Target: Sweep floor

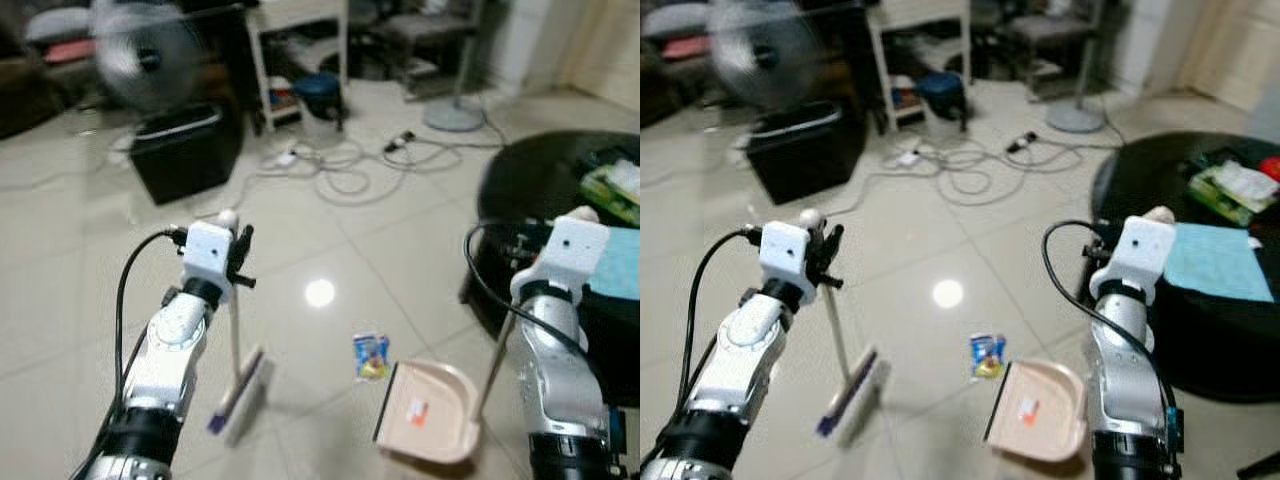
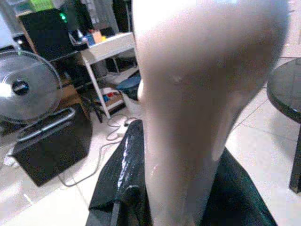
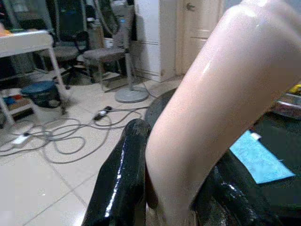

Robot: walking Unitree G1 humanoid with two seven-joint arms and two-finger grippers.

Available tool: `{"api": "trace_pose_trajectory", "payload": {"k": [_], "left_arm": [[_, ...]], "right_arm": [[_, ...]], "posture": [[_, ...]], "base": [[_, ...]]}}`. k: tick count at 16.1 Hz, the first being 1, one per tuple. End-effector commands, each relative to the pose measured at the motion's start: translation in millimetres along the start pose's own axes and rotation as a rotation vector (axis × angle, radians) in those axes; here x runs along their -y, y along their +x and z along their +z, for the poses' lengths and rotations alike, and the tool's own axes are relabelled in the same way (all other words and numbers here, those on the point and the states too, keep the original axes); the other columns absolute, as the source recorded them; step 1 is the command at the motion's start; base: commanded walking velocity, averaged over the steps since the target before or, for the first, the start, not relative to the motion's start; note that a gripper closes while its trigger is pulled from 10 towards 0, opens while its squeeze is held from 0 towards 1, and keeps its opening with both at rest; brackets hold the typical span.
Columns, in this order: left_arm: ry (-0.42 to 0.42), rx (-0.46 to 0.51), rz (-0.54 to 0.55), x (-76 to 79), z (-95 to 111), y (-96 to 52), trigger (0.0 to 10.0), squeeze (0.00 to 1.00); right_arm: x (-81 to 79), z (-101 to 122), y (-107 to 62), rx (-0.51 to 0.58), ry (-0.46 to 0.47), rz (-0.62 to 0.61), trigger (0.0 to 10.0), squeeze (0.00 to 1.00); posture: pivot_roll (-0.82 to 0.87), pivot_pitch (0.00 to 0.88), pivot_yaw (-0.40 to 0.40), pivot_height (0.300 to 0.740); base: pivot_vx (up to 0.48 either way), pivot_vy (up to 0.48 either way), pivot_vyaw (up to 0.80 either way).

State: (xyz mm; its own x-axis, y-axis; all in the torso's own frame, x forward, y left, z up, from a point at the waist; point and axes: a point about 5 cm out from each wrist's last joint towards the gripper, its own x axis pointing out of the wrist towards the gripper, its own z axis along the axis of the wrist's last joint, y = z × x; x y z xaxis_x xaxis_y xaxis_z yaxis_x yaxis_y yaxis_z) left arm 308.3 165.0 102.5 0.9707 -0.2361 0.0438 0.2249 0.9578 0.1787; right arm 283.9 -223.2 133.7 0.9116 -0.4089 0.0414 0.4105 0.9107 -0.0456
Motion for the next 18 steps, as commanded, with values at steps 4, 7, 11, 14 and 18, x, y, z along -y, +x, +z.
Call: {"api": "trace_pose_trajectory", "payload": {"k": [4,7,11,14,18], "left_arm": [[0.006,0.058,-0.016,2.3,13.0,6.8,10.0,0.0],[0.007,0.062,-0.016,2.9,14.1,9.9,10.0,0.0],[0.022,0.061,0.006,1.7,14.3,12.6,10.0,0.0],[0.029,0.06,0.011,0.5,14.5,13.3,10.0,0.0],[-0.007,0.063,0.017,0.9,14.0,13.9,10.0,0.0]], "right_arm": [[2.7,4.9,2.4,0.017,0.007,-0.021,10.0,0.0],[3.7,5.8,3.5,0.027,-0.001,-0.023,10.0,0.0],[-0.7,8.4,6.5,0.039,0.018,0.017,10.0,0.0],[-7.5,5.7,5.5,0.035,-0.054,0.088,10.0,0.0],[-10.0,4.5,5.1,0.04,-0.04,0.087,10.0,0.0]], "posture": [[-0.06,0.012,0.072,0.74],[-0.07,0.008,0.078,0.74],[-0.06,0.007,0.082,0.74],[-0.06,0.005,0.083,0.74],[-0.06,0.0,0.082,0.74]], "base": [[0.408,0.0,-0.6],[0.411,0.0,-0.27],[0.41,0.0,0.0],[0.407,0.0,0.0],[0.301,0.0,0.6]]}}
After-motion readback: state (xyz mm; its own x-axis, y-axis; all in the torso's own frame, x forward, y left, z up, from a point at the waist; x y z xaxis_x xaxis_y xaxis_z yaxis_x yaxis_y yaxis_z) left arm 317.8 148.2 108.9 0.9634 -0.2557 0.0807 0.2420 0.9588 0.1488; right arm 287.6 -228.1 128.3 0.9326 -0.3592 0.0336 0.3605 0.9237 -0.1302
